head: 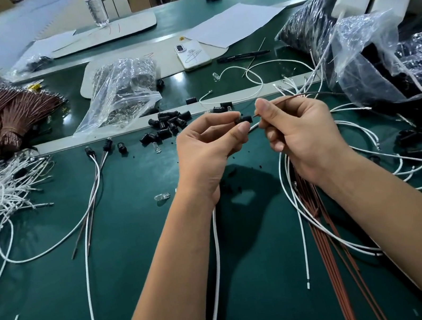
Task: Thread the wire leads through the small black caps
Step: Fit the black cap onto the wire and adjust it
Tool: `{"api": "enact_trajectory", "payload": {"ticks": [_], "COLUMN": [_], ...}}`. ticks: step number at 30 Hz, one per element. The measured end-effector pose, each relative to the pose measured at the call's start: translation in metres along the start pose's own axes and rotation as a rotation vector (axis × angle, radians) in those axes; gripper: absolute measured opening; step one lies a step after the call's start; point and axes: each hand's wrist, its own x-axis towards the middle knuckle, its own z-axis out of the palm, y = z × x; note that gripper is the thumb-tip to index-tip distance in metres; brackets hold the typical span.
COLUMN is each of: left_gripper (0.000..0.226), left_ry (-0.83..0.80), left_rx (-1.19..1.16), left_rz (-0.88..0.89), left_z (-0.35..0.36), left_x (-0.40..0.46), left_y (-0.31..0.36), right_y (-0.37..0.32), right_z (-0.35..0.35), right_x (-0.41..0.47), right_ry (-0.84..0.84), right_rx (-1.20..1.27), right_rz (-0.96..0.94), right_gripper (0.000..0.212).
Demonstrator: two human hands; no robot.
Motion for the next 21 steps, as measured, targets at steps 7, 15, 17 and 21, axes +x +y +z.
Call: {"api": "enact_trajectory", "payload": {"ticks": [7, 15, 17, 21], "left_gripper": [0.02, 0.041, 0.039, 0.033], "left_ry": [0.017, 0.016, 0.021, 0.039], "left_rx": [-0.033, -0.114, -0.125, -0.153], "left_rz": [0.022, 0.066, 0.074, 0.068], "left_z": [0.001, 0.007, 0.011, 0.015], "left_x": [0.0, -0.001, -0.002, -0.003], "left_y": [0.0, 0.001, 0.0, -0.001], "right_y": [0.0, 0.003, 0.003, 0.004], "right_z": [-0.001, 0.003, 0.004, 0.005], "right_x": [0.0, -0.001, -0.002, -0.003], "right_ry": [-0.045, -0.046, -0.043, -0.055], "right_rx": [-0.007, 0.18, 0.27, 0.362], "right_rz": [-0.001, 0.083, 0.107, 0.162], "right_gripper": [0.016, 0.015, 0.015, 0.018]}}
